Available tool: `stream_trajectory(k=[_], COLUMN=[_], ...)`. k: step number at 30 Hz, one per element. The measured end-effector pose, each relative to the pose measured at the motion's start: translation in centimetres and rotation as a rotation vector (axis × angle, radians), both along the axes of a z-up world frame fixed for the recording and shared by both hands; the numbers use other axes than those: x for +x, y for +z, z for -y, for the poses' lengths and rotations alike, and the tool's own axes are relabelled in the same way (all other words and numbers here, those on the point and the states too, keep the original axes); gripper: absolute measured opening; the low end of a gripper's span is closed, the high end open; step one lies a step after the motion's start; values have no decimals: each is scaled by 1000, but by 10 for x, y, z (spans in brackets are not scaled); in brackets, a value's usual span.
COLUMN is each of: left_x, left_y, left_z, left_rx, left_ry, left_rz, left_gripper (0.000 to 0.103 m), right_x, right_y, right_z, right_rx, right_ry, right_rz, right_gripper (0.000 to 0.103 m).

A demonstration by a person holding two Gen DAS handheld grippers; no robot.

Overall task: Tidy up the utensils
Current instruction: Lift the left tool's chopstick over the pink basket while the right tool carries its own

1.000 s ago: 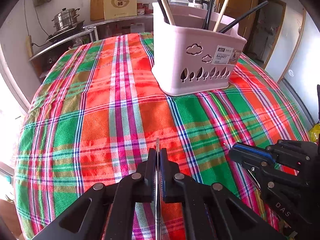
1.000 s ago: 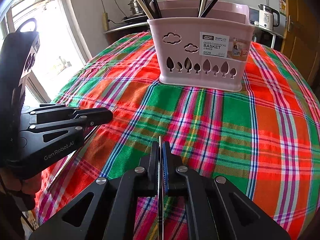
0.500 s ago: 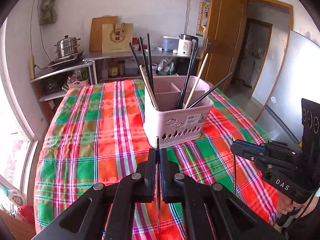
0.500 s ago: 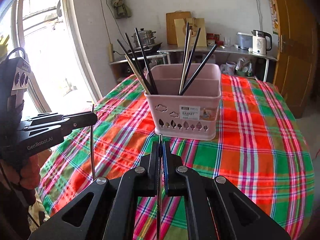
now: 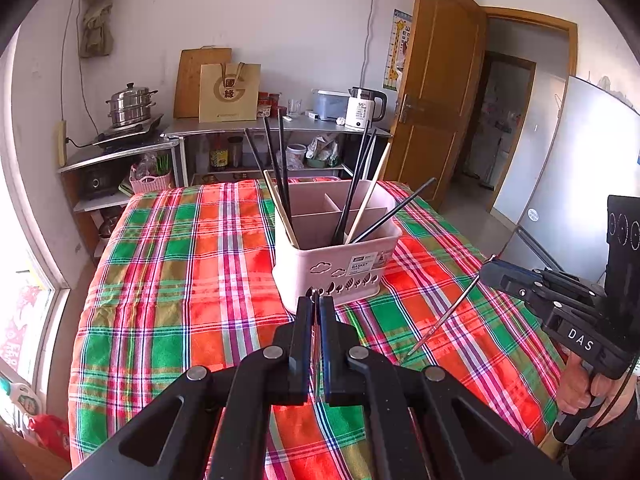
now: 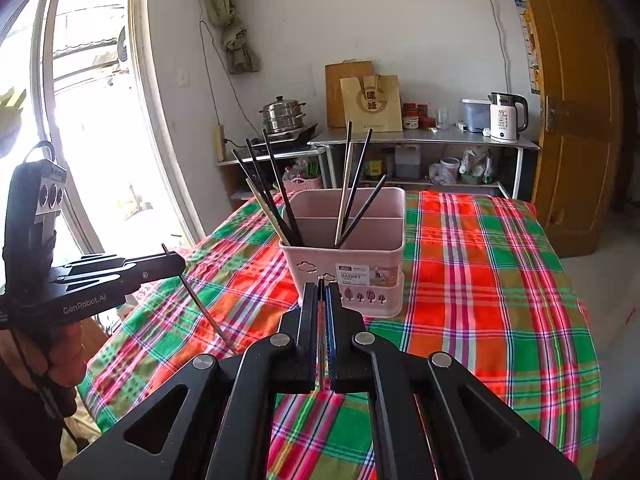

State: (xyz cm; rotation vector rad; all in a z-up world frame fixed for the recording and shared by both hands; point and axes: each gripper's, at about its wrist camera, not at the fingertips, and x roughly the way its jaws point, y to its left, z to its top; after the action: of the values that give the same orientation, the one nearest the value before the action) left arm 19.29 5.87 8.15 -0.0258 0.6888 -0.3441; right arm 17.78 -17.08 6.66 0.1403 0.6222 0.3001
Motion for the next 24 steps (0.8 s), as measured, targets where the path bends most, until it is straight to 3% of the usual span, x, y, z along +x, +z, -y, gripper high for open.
stream_trajectory(k=[13,24], left_x=[11,45], left_y=[12,64], left_z=[7,12], left_rx=[-31,-42], left_ry=[-28,-20], left_rz=[-11,48], left_gripper=[3,3], right_x=[3,33], right_y=[15,58], right_z=[5,5], right_rx=[-1,16], right_ry=[8,16], right_rz=[31,121], right_gripper=[3,3])
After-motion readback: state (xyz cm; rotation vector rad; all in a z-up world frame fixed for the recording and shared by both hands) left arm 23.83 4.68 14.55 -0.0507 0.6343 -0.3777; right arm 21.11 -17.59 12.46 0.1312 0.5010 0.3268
